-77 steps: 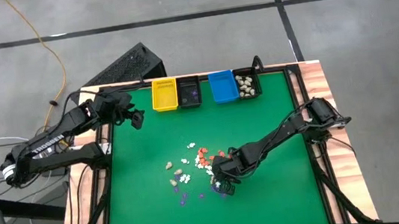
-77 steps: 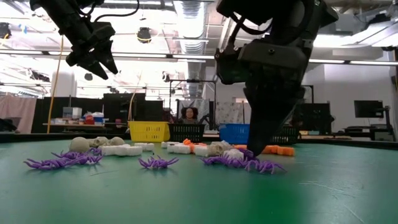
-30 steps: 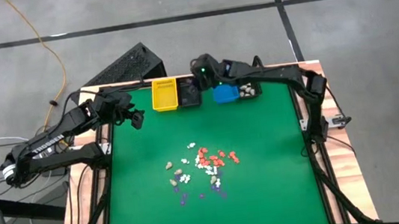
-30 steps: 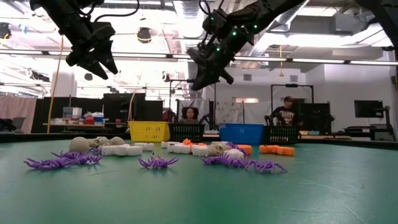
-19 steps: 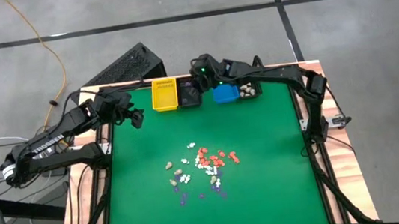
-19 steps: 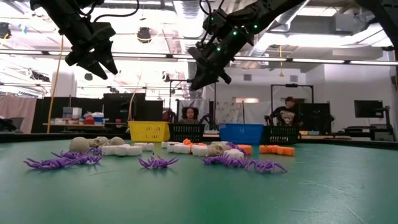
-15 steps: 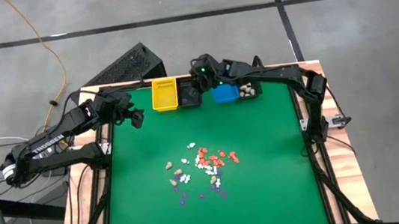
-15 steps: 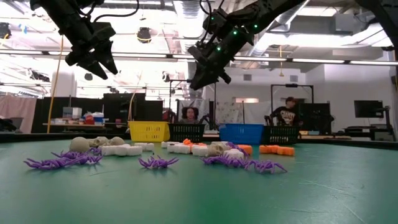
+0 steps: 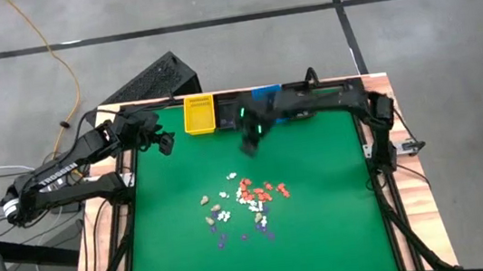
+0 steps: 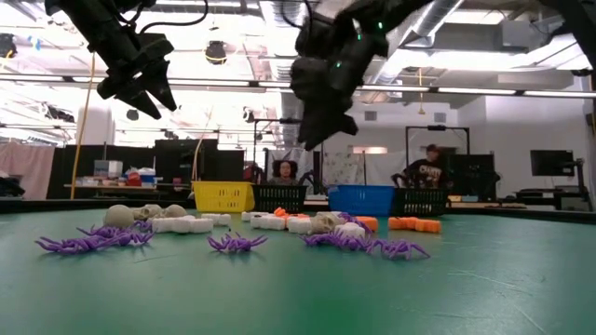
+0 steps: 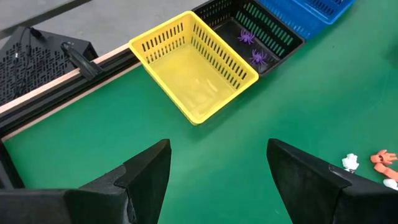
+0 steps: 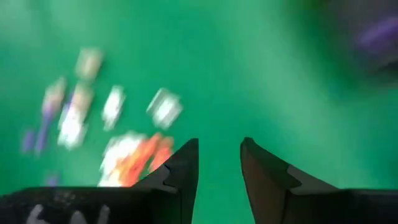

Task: Sort Halloween decoration
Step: Put the purple spider toy into the left black basket

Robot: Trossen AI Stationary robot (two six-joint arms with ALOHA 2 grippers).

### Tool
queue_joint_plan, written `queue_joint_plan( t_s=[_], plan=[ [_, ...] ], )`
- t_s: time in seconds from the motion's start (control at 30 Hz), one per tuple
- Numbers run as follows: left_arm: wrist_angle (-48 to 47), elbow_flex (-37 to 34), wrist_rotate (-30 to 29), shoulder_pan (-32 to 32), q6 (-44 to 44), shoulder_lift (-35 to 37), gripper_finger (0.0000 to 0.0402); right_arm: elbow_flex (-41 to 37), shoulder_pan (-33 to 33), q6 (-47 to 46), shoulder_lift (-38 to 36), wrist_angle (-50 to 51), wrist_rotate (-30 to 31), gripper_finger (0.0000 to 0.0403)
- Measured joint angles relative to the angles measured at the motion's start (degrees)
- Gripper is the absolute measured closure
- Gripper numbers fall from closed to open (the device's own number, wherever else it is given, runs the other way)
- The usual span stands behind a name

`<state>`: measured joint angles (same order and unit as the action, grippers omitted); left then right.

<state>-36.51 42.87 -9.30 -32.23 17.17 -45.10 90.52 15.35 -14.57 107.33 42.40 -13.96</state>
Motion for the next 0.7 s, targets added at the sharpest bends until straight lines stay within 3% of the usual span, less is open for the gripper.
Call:
queue_joint_plan(
  t_s=[0.17,0.37,0.5,0.7],
  plan=[
    [0.0,0.0,0.0,0.0,0.0,0.0,0.0145,0.0,-13.5,-3.5,0.4,5.5,1.9,0.0264],
    [0.0,0.0,0.0,0.0,0.0,0.0,0.0145,0.0,-27.3,-23.2,1.2,7.9,15.9,0.0262],
    [0.0,0.0,0.0,0.0,-0.5,0.0,0.0145,0.0,-31.7,-31.4,3.8,8.6,16.9,0.0241],
    [-0.1,0.0,0.1,0.0,-0.9,0.0,0.0145,0.0,-32.4,-35.0,8.7,6.8,15.6,0.0176]
  ],
)
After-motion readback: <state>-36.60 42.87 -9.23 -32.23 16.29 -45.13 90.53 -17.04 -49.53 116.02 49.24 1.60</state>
